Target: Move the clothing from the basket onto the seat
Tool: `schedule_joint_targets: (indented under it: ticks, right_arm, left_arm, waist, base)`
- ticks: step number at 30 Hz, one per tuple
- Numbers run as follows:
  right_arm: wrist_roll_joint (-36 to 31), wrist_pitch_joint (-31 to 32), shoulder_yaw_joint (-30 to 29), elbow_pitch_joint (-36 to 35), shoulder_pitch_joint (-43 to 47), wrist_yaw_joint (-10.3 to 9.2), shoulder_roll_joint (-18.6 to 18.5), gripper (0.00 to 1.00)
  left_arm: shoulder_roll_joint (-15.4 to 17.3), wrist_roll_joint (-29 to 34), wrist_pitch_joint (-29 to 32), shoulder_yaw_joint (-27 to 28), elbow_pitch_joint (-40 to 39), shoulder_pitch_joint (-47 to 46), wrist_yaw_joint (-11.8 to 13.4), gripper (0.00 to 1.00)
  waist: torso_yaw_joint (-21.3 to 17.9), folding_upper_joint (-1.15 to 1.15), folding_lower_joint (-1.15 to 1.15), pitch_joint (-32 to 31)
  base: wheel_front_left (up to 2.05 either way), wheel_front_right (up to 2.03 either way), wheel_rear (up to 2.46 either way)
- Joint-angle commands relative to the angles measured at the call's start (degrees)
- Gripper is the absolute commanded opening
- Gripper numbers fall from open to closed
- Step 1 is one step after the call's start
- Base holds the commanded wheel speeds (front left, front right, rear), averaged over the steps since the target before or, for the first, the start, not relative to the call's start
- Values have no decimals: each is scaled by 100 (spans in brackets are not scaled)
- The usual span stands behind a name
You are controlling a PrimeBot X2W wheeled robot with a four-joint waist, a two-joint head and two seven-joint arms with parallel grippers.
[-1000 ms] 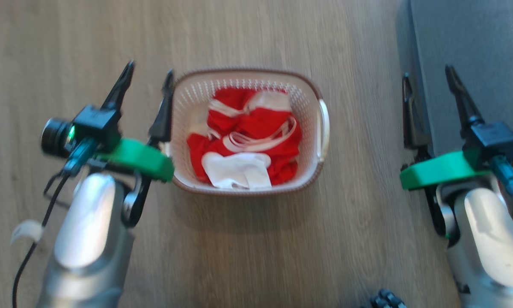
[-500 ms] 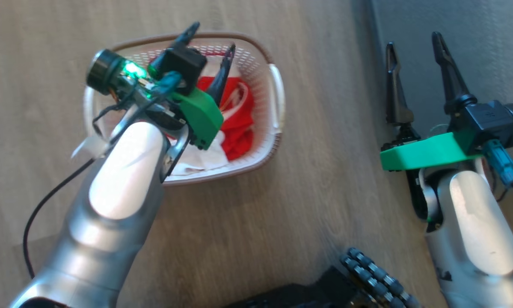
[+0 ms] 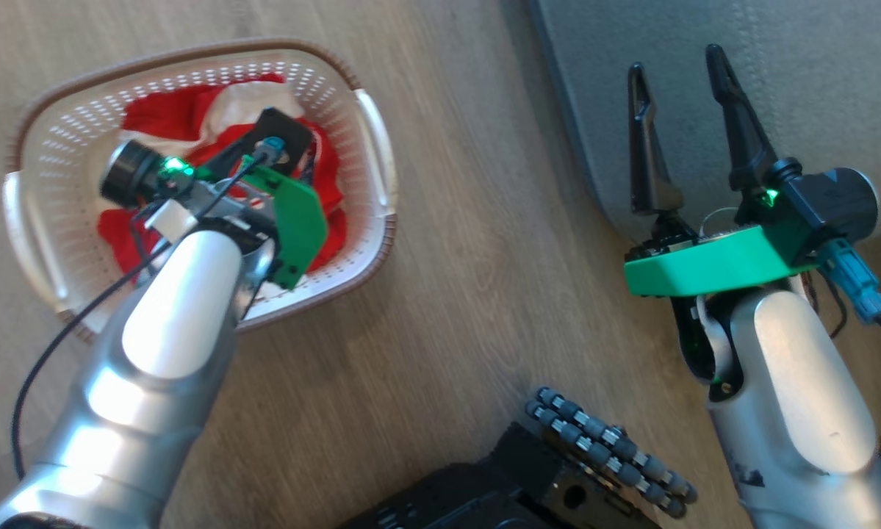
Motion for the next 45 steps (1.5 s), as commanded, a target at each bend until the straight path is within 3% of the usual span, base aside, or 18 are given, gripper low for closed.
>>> schedule_joint_targets:
  ticks: [1,11,17,39,45]
  right_arm:
    - [92,-44,119,-217,53,41,34,100]
    - [472,-44,310,-303,85,41,35,100]
    - [553,-44,323,-329,119,41,35,100]
    - [710,-44,387,-255,10,41,36,100]
    - [751,-44,385,-253,12,41,36,100]
  left_arm:
    - [144,32,111,136,-93,-33,25,100]
    - [527,-201,1127,311,272,-154,-20,100]
    - [620,-370,1551,424,232,-88,31,100]
    - [320,-1175,2614,484,-413,251,-59,100]
    - [377,-1168,2787,366,-570,287,-77,100]
  waist:
    - [-153,0,0,95]
    - [-653,0,0,394]
    - [-717,0,0,486]
    - [-658,0,0,695]
    - [-656,0,0,726]
  base:
    - [0,0,0]
    - [0,0,0]
    - [0,0,0]
    - [0,0,0]
    - [0,0,0]
